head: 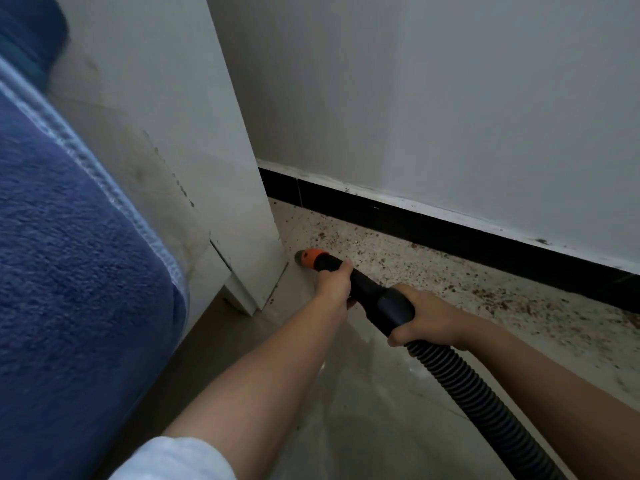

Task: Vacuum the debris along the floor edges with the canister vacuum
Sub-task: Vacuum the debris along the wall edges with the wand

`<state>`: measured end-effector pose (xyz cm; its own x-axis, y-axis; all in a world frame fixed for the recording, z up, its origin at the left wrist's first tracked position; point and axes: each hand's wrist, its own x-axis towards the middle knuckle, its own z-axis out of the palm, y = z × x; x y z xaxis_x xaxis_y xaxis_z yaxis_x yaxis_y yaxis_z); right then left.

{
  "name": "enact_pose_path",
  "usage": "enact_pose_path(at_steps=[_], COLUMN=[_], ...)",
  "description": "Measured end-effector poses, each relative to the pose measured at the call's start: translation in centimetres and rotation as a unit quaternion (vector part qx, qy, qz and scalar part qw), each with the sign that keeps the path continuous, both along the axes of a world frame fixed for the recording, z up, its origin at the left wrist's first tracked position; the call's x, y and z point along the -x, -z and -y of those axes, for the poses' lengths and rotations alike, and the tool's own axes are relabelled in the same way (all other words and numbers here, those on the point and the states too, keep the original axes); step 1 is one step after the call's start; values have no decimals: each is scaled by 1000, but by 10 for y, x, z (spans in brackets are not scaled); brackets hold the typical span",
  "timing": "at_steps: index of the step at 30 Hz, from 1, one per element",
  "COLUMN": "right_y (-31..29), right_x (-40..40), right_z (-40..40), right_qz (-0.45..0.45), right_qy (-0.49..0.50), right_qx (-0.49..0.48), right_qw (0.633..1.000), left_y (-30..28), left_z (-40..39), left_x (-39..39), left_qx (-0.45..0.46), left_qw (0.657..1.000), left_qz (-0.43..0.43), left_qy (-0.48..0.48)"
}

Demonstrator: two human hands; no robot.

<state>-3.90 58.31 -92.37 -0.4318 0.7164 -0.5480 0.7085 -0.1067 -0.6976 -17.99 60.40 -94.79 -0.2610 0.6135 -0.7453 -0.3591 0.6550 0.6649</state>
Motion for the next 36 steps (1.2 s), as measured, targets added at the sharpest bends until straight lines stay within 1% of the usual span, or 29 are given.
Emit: enact_pose_path(at_steps=[4, 7, 12, 18, 23, 28, 33, 36], right_y=[-1, -7, -9, -3, -10, -28, -41, -42], right_x=[-1, -7, -15, -4, -8, -29, -50, -54], right_z=[-2, -3, -2, 3, 3, 4, 5, 8], right_qz=[-20, -41, -50, -45, -35, -33, -47, -47], right_qy=[2, 5, -19, -58, -73, -59, -26, -27], right_qx=[27, 64, 94, 70, 69, 95, 126, 130], right_qw=[999, 997, 994, 995, 994, 993, 991, 990], left_y=[0, -4, -7, -2, -3, -10, -12, -8], left_z=[0, 5, 22, 31, 36, 37, 37, 41], left_x=[0, -4, -10, -1, -4, -26, -50, -54], left_qx=[0, 6, 20, 23, 24, 21, 11, 9], left_qw=[1000, 1000, 999, 996, 997, 997, 997, 997], left_qz=[-2, 4, -13, -48, -32, 1, -1, -14], left_qy=[-11, -24, -44, -71, -71, -81, -80, -72])
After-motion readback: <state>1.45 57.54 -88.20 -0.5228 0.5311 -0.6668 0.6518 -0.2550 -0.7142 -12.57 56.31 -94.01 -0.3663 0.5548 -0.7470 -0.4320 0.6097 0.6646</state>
